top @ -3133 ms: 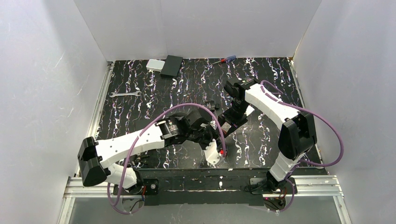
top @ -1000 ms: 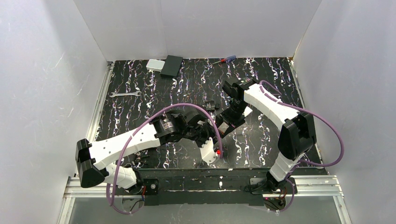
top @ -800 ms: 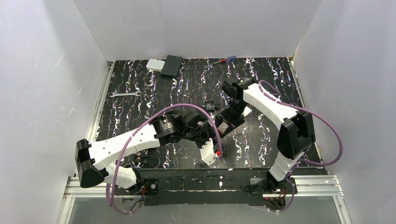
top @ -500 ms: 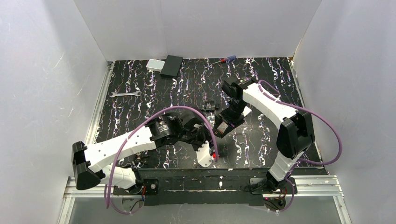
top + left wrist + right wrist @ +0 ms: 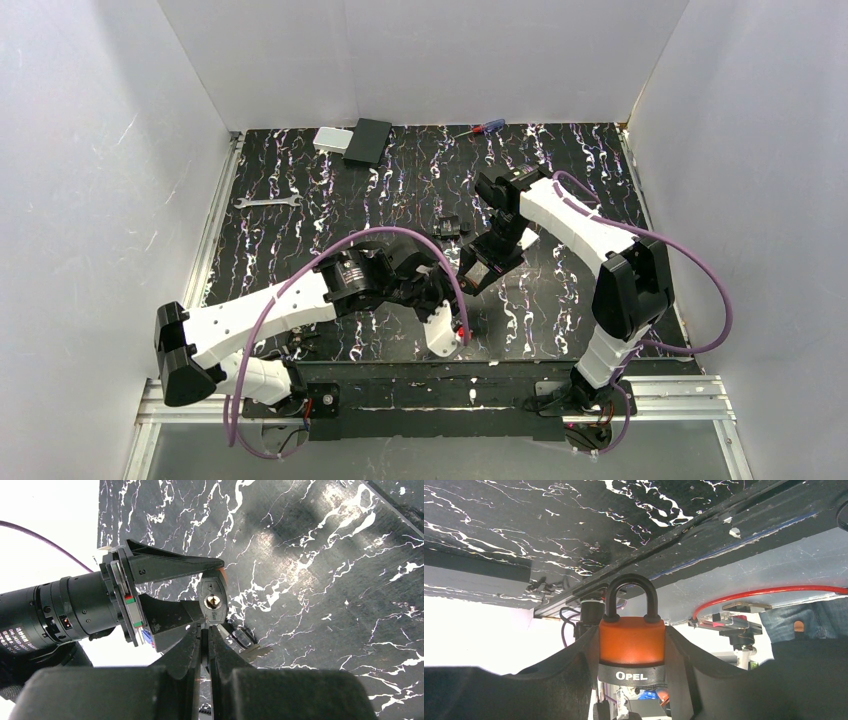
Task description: Unlock with the key
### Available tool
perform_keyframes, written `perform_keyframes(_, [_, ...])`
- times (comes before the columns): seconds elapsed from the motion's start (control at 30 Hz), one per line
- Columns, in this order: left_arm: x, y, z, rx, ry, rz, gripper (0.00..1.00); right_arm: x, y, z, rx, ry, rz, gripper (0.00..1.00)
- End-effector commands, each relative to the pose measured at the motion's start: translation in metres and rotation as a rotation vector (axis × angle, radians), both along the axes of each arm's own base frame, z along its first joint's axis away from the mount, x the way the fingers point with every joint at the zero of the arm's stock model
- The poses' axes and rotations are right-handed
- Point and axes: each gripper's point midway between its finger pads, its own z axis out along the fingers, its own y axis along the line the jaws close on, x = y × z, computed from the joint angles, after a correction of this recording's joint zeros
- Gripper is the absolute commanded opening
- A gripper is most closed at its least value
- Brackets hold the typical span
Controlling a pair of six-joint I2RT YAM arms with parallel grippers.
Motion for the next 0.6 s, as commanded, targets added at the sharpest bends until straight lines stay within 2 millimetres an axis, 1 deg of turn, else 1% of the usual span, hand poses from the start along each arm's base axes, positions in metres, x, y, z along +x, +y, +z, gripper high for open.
perform_keyframes(0.0, [-0.003, -0.004, 0.002, -0.016, 0.007, -0.014, 0.00, -0.001, 0.002, 0.013, 0.007, 0.001, -0.004, 0.01])
perform_keyframes(0.27, [-0.004, -0.003, -0.006, 0.004, 0.016, -0.016, 0.00, 0.002, 0.003, 0.015, 0.013, -0.009, -0.001, 0.01])
perform_keyframes(0.57, [0.002, -0.003, -0.015, 0.031, 0.001, 0.007, 0.00, 0.001, 0.003, 0.015, 0.013, -0.005, 0.001, 0.01])
